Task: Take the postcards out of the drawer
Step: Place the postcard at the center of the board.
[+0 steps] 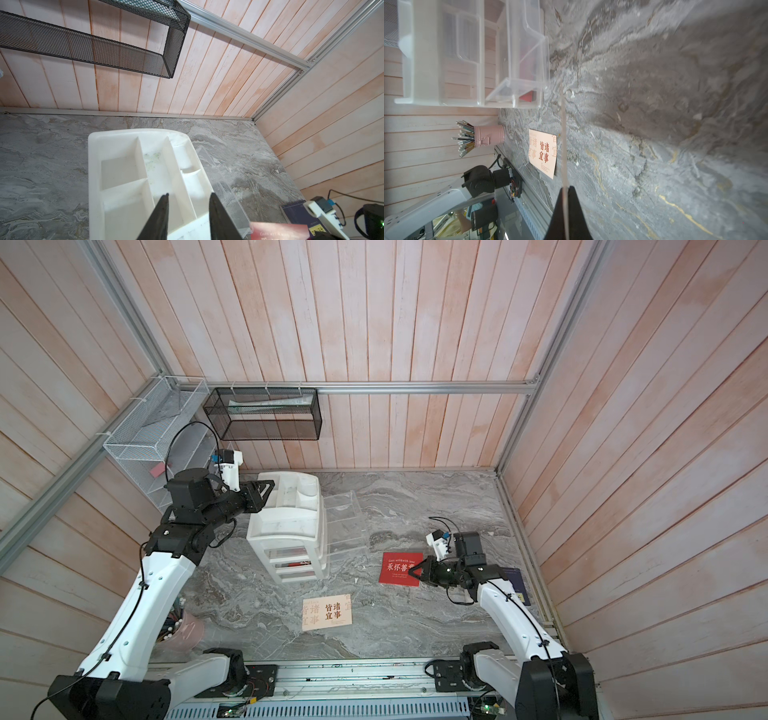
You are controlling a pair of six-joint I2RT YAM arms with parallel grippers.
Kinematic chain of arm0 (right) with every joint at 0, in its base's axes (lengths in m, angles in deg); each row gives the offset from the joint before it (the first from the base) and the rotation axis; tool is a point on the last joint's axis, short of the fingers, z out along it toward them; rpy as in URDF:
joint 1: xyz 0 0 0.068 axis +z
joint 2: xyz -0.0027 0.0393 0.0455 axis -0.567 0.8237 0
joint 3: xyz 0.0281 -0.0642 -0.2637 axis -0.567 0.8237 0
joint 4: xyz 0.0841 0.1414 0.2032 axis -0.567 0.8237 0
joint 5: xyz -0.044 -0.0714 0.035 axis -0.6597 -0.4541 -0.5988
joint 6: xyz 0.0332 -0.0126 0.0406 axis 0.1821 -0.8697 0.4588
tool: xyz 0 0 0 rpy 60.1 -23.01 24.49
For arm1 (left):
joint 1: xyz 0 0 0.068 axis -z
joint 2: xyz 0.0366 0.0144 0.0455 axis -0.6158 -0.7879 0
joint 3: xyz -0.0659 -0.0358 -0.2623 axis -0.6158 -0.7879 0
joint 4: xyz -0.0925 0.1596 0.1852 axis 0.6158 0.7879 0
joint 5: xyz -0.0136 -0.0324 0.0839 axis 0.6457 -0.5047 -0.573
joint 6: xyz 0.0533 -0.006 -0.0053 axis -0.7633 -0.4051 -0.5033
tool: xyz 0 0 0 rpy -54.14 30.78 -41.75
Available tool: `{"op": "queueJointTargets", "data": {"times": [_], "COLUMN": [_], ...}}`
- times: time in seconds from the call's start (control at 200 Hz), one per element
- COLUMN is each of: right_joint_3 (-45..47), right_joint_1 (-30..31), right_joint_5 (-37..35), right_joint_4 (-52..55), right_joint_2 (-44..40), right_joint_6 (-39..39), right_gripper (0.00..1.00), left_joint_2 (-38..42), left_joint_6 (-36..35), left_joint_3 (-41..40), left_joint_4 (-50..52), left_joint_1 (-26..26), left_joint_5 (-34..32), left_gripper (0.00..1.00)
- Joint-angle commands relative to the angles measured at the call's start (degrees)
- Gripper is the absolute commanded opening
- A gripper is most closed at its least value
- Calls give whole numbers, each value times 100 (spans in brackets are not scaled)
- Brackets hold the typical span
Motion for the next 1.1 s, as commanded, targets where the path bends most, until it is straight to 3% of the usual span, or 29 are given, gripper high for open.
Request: {"op": "queueJointTargets", "data": {"times": [0.0,0.35,1.095], "right_joint_3": [284,1038,852], "right_joint_1": [587,1886,2904], "right_joint_5": [-160,-473,-518], "right_joint_4": [-72,-1792,-3235], "right_joint_2": [-71,134,1271], "right_joint_6": [345,1407,1986], "right_gripper": [0,0,0], "left_joint_2": [72,111,124], "left_joint_6": [-43,16,-114], "left_joint_3": [-136,-142,-116], "left_joint_4": [-71,-77,46], "left_joint_1": [-36,-45,-54], "left_joint_5": [155,343,410], "left_gripper": [35,35,35]}}
